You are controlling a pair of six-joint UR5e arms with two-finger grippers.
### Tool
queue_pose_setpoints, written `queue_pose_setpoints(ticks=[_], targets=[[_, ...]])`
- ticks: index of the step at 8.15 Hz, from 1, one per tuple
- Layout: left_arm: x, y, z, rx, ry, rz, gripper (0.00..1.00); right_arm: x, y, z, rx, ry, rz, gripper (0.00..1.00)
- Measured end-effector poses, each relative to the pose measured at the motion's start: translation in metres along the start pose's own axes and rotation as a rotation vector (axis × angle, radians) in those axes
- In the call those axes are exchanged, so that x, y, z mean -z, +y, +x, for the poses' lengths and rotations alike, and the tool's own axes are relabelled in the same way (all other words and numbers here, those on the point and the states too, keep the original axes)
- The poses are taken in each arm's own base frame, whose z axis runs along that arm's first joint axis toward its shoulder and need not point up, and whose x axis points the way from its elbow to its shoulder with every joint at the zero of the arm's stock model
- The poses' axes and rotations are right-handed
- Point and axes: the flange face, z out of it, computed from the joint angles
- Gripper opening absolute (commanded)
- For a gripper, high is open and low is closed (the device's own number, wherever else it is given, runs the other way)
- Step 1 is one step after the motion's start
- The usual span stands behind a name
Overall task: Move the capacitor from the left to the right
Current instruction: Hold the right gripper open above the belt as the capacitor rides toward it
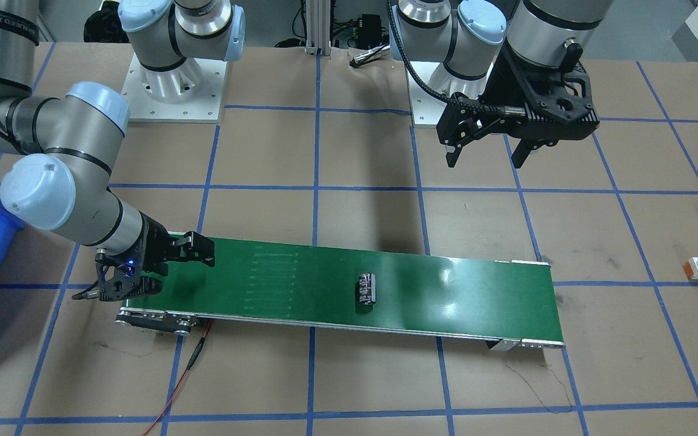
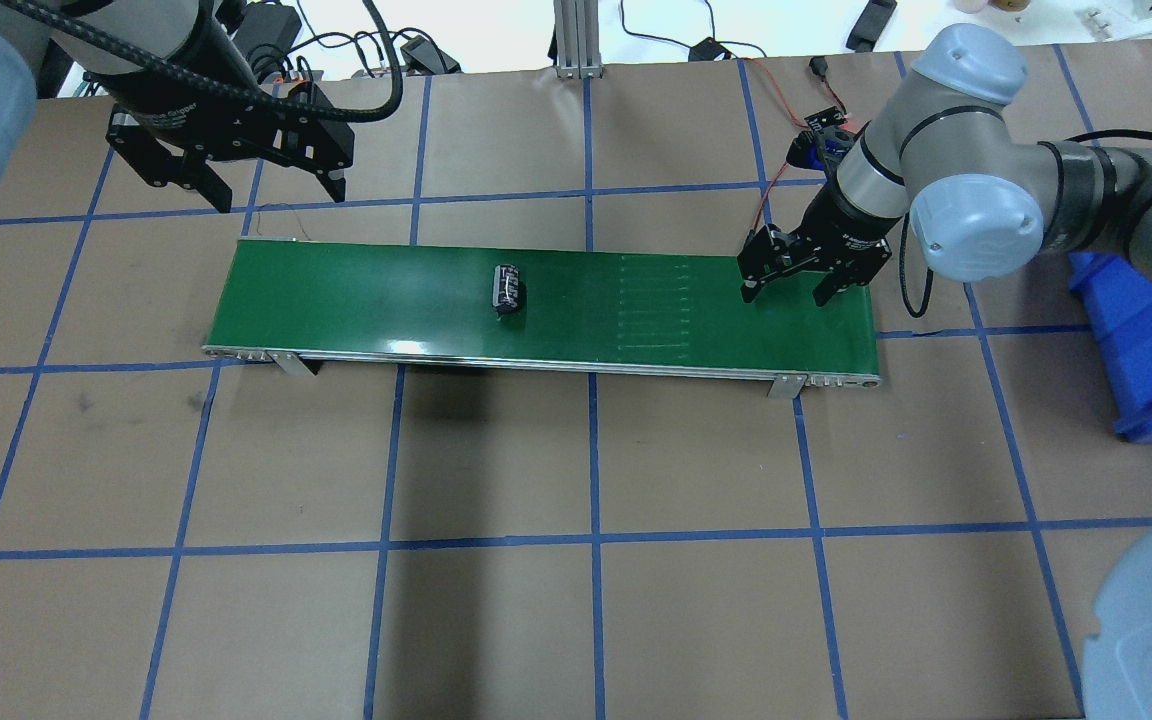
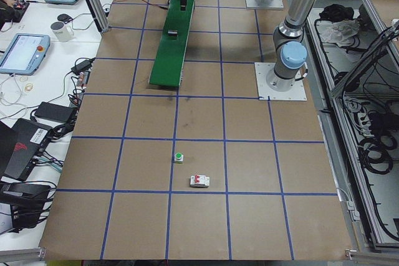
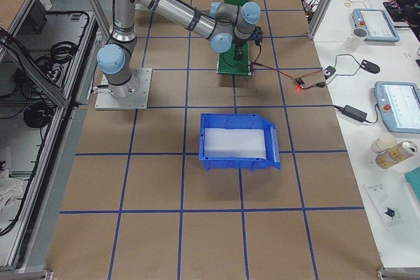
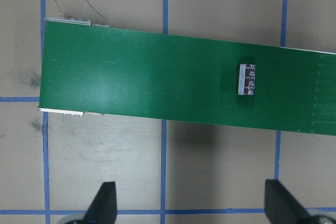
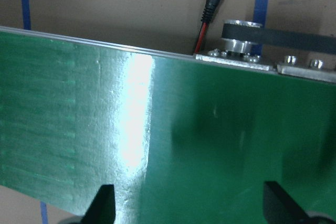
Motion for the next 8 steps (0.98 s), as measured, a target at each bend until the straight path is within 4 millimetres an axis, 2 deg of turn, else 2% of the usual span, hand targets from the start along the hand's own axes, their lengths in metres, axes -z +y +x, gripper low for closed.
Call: queue_pose_setpoints(ticks=[5, 8], targets=[[-0.0001, 0.0000, 0.0002, 0.003, 0.002, 0.000, 1.00, -0.0059, -0.0026, 0.0030, 0.012, 0.006, -0.004, 1.00], [-0.0005, 0.0001, 0.0002, 0.004, 0.002, -0.001, 1.00, -0.0066, -0.0031, 0.0025, -0.075, 0.002, -0.001, 1.00]])
